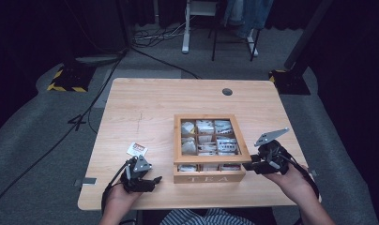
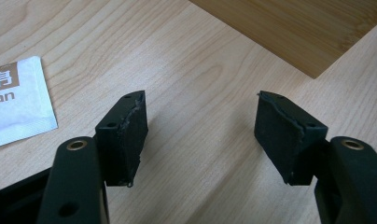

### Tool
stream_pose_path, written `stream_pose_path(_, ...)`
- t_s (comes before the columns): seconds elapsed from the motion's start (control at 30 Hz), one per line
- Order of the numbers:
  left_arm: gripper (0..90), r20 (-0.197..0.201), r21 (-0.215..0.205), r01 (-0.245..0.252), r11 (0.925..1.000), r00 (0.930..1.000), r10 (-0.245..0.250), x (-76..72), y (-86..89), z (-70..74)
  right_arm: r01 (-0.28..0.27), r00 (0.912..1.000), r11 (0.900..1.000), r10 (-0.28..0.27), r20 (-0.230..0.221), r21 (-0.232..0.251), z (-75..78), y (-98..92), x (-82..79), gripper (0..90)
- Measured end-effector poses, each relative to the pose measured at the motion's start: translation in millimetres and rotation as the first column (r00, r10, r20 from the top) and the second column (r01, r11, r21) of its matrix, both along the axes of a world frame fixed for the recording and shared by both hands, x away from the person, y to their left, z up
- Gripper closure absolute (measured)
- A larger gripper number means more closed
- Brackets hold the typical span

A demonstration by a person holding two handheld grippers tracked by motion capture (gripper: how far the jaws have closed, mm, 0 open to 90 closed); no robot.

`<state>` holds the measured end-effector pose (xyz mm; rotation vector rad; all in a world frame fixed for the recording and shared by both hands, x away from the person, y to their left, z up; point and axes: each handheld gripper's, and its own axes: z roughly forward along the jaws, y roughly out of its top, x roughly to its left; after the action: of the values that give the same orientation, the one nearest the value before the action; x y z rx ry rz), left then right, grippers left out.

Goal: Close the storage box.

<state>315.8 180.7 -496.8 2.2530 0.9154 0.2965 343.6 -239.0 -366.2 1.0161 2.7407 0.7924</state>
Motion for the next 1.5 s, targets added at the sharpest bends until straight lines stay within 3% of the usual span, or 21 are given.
stream_pose_path(0.3,35.3,0.001,-0.001,-0.001,1.0000,1.0000,0.001,0.2,0.1,-0.1,-0.024,0.9990,0.998,0.021,-0.040,-0.064,-9.2,6.2,1.5,60.9)
stream_pose_path(0.9,35.3,0.002,0.000,-0.001,1.0000,1.0000,0.001,0.5,-0.1,-0.2,-0.061,0.9928,0.990,0.047,-0.110,-0.126,-24.9,11.8,6.6,60.2)
stream_pose_path(1.17,35.3,0.006,0.004,0.002,1.0000,1.0000,-0.002,2.5,-1.2,-0.2,-0.063,0.9910,0.990,0.048,-0.125,-0.124,-28.2,10.8,7.3,59.3)
stream_pose_path(1.27,35.0,0.009,0.006,0.002,1.0000,1.0000,-0.002,3.2,-2.0,-0.3,-0.060,0.9902,0.990,0.044,-0.132,-0.125,-29.4,10.6,7.1,54.9)
stream_pose_path(1.5,34.9,0.015,0.005,0.003,1.0000,0.9999,-0.003,3.0,-2.1,-0.8,-0.050,0.9944,0.994,0.040,-0.097,-0.101,-23.4,5.4,5.4,45.8)
